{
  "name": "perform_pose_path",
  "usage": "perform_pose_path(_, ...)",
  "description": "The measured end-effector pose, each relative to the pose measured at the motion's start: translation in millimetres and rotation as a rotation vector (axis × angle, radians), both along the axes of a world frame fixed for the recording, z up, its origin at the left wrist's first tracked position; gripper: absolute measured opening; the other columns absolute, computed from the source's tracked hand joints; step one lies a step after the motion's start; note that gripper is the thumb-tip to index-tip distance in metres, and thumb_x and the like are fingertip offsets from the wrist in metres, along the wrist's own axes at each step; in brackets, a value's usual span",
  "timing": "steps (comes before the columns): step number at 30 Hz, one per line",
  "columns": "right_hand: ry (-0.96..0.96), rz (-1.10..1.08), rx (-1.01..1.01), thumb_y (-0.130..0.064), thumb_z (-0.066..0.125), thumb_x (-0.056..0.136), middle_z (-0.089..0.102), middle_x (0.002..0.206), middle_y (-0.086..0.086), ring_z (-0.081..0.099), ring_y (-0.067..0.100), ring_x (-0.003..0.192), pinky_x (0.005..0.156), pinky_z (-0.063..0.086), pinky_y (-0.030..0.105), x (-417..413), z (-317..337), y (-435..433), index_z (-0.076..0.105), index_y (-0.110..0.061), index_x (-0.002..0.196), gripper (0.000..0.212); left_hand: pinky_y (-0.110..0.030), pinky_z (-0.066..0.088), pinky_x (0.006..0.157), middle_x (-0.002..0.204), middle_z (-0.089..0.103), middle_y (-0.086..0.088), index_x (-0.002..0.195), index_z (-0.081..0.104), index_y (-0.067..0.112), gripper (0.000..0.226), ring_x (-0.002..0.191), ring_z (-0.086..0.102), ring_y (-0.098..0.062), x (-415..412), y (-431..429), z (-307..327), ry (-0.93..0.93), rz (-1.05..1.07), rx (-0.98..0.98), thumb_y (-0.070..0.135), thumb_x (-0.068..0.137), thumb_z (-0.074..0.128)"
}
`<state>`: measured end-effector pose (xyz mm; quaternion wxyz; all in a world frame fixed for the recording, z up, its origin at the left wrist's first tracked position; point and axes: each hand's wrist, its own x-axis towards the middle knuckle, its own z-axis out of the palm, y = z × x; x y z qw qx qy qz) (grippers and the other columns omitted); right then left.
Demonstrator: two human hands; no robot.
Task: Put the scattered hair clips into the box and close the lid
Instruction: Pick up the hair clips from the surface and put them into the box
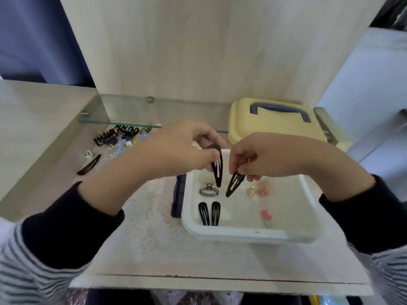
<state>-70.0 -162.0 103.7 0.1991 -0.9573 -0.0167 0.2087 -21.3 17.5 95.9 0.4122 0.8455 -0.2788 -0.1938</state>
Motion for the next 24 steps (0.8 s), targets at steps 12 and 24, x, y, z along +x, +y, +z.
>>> perform_pose_path(12, 0.300, 0.031, 0.086, -0.011, 0.059, 0.079, 0.074, 0.087, 0.001, 0.065, 0.028, 0.085, 0.077, 0.053, 0.048, 20.8, -73.4, -23.7, 0.066, -0.026, 0.085, 0.018, -0.029, 0.048, 0.084, 0.116, 0.064, -0.003, 0.113, 0.063, 0.014, 0.025, 0.108, 0.060, -0.022, -6.9, -56.7, -45.4, -0.373, -0.385, 0.855, 0.012, 0.091, 0.052)
perform_pose_path(24, 0.267, 0.015, 0.177, 0.003, 0.063, 0.077, 0.072, 0.087, 0.006, 0.068, 0.024, 0.079, 0.070, 0.054, 0.032, 27.0, -99.0, -15.8, 0.071, -0.015, 0.089, 0.023, -0.025, 0.042, 0.076, 0.074, 0.053, 0.008, 0.098, 0.066, 0.018, 0.017, 0.100, 0.061, -0.021, 4.4, -71.1, -67.8, -0.352, -0.506, 0.924, 0.009, 0.091, 0.053)
